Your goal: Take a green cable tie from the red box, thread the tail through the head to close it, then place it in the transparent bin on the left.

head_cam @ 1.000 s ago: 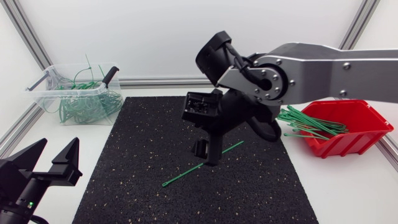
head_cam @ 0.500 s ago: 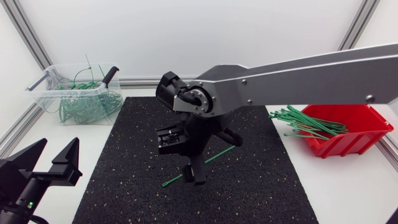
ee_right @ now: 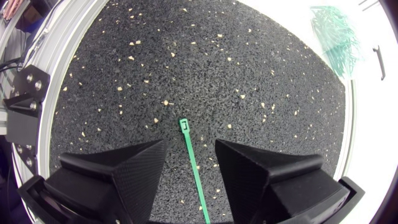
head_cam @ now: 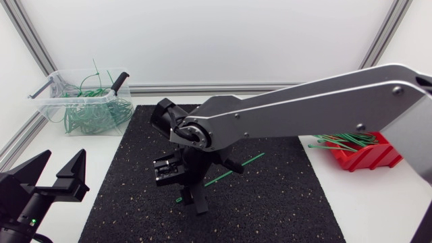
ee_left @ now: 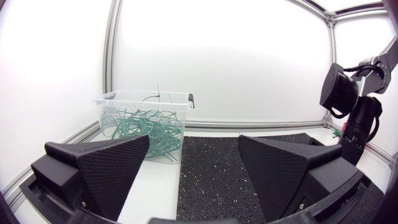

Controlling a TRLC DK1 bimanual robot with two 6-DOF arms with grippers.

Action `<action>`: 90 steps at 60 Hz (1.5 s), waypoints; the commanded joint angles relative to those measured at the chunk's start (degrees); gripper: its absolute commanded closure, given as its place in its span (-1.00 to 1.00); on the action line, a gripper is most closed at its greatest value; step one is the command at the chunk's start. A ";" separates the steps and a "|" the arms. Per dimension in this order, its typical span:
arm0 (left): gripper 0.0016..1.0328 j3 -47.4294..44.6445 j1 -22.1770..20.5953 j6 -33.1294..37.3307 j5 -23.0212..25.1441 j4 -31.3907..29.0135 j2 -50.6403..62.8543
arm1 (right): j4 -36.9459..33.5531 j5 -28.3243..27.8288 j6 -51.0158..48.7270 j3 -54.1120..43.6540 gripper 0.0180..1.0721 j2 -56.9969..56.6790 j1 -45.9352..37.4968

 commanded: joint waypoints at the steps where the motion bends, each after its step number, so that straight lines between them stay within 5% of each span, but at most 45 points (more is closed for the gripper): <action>1: -0.92 -2.31 -0.35 -1.02 -0.26 -1.24 -0.32 | 1.12 0.73 -0.27 -3.21 0.10 0.71 1.20; 20: -0.92 -2.31 -0.35 -1.02 -0.26 -1.24 -0.32 | 8.51 5.83 1.14 -8.66 0.21 -0.34 2.43; 49: -0.92 -2.22 0.00 -1.02 -0.26 -1.24 -0.32 | 8.42 3.81 2.28 -3.30 0.21 2.30 -0.74; 90: -0.92 -2.31 -0.08 -1.02 -0.26 -1.24 -0.32 | 7.98 4.16 0.96 -9.01 0.20 -0.43 -0.38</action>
